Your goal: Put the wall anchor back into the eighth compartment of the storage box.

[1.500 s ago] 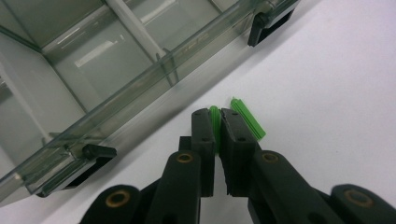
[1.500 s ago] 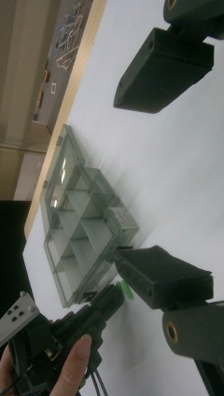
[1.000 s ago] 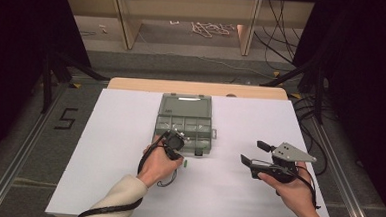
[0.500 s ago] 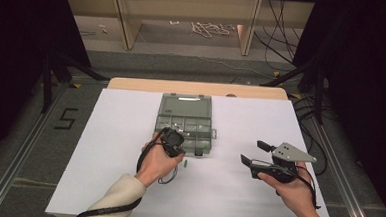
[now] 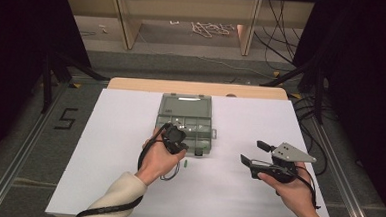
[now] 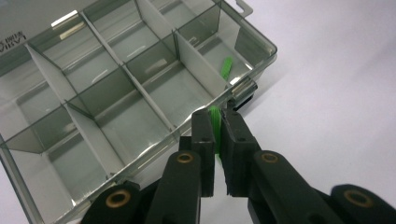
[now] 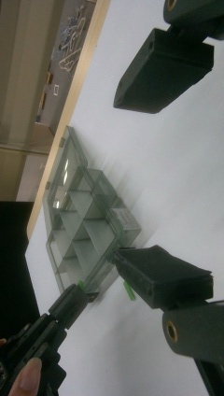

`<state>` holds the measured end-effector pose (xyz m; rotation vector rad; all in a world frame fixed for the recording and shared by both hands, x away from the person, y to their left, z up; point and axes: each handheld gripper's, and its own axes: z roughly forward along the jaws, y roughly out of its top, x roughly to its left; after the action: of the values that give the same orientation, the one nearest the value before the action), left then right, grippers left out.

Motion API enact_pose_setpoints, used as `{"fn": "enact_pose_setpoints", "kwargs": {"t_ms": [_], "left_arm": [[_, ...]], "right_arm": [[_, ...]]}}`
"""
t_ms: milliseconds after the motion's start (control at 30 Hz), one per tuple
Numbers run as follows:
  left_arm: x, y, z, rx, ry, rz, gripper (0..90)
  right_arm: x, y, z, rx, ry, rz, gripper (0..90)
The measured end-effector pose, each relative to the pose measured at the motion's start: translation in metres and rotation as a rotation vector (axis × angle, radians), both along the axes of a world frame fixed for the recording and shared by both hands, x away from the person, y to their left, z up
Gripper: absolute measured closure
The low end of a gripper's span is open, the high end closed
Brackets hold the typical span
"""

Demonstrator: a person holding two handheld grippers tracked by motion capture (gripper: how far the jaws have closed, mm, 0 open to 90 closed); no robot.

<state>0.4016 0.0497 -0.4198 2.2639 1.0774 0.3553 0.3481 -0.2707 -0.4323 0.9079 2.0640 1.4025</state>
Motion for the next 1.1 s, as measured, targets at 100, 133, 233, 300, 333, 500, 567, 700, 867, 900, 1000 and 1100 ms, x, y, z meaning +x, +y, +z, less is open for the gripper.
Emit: {"fn": "enact_pose_setpoints", "kwargs": {"t_ms": [100, 133, 233, 300, 333, 500, 567, 700, 867, 900, 1000, 1100], "left_arm": [[0.001, -0.002, 0.004, 0.010, 0.001, -0.008, 85.0], [0.001, -0.003, 0.004, 0.009, 0.000, -0.009, 85.0], [0.003, -0.005, 0.006, 0.007, -0.003, -0.011, 85.0], [0.003, -0.007, 0.006, 0.002, -0.008, -0.007, 85.0], [0.004, -0.008, 0.007, 0.000, -0.007, -0.010, 84.9], [0.006, -0.012, 0.008, 0.000, -0.016, -0.014, 85.0], [0.008, -0.013, 0.009, 0.006, -0.022, -0.017, 84.9], [0.011, -0.017, 0.011, 0.004, -0.031, -0.017, 84.9], [0.015, -0.020, 0.013, 0.007, -0.038, -0.024, 84.9], [0.015, -0.021, 0.013, 0.008, -0.037, -0.027, 85.0], [0.017, -0.024, 0.013, 0.007, -0.037, -0.023, 84.9], [0.019, -0.026, 0.012, 0.006, -0.039, -0.024, 84.9]], "right_arm": [[0.001, 0.001, -0.001, 0.017, -0.008, 0.003, 23.1], [0.000, 0.000, 0.000, 0.009, -0.002, -0.001, 23.1], [0.000, 0.000, 0.000, 0.008, -0.002, -0.001, 23.0], [0.000, 0.000, 0.000, 0.007, -0.001, -0.001, 23.0], [0.001, 0.001, -0.001, 0.019, -0.008, 0.002, 23.0], [-0.001, -0.001, 0.001, -0.010, 0.015, -0.005, 23.0], [-0.001, -0.001, 0.001, -0.010, 0.015, -0.005, 23.0], [-0.001, -0.001, 0.001, -0.007, 0.016, -0.003, 23.0], [-0.001, -0.001, 0.001, -0.007, 0.016, -0.003, 23.0], [0.000, 0.000, 0.000, 0.009, 0.000, -0.003, 23.0], [-0.001, -0.002, 0.001, -0.008, 0.014, -0.005, 23.0], [-0.001, -0.002, 0.001, -0.009, 0.014, -0.006, 23.0]]}}
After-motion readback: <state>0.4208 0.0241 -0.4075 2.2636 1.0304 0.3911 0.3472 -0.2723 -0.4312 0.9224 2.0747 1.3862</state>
